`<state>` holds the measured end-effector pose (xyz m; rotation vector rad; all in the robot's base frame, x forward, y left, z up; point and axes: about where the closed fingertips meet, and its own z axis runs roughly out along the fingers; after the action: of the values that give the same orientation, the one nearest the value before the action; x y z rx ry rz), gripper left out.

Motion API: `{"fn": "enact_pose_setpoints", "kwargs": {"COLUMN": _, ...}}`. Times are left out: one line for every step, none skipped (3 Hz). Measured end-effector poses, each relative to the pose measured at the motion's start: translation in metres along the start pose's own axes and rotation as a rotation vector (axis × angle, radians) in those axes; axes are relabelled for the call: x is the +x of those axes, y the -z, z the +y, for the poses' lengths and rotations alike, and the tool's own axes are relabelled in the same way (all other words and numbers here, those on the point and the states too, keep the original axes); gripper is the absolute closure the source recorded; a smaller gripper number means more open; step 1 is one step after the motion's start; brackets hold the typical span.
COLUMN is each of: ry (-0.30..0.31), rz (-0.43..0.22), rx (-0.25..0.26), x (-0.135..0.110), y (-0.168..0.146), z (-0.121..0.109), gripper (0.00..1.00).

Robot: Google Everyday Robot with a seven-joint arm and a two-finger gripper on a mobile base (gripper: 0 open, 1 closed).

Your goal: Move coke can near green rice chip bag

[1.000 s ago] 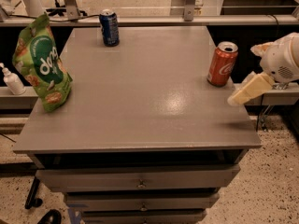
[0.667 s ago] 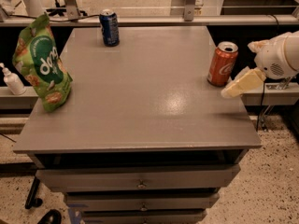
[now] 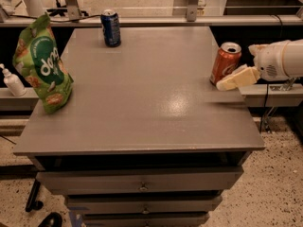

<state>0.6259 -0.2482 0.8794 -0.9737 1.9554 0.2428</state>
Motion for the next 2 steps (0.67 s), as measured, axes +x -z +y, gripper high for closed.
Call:
{"fn": "enact_pose_setpoints", "kwargs": {"ry": -0.101, "rz": -0.118, "rx": -0.023, "x": -0.003, "y": -0.016, "z": -0.005, "gripper": 0.00}}
{"fn": "enact_pose_setpoints", "kwargs": {"ry": -0.175, "rz": -0.220, "rx": -0.052, "x": -0.012, "y": -0.030, "z": -0.006, "gripper": 0.00}}
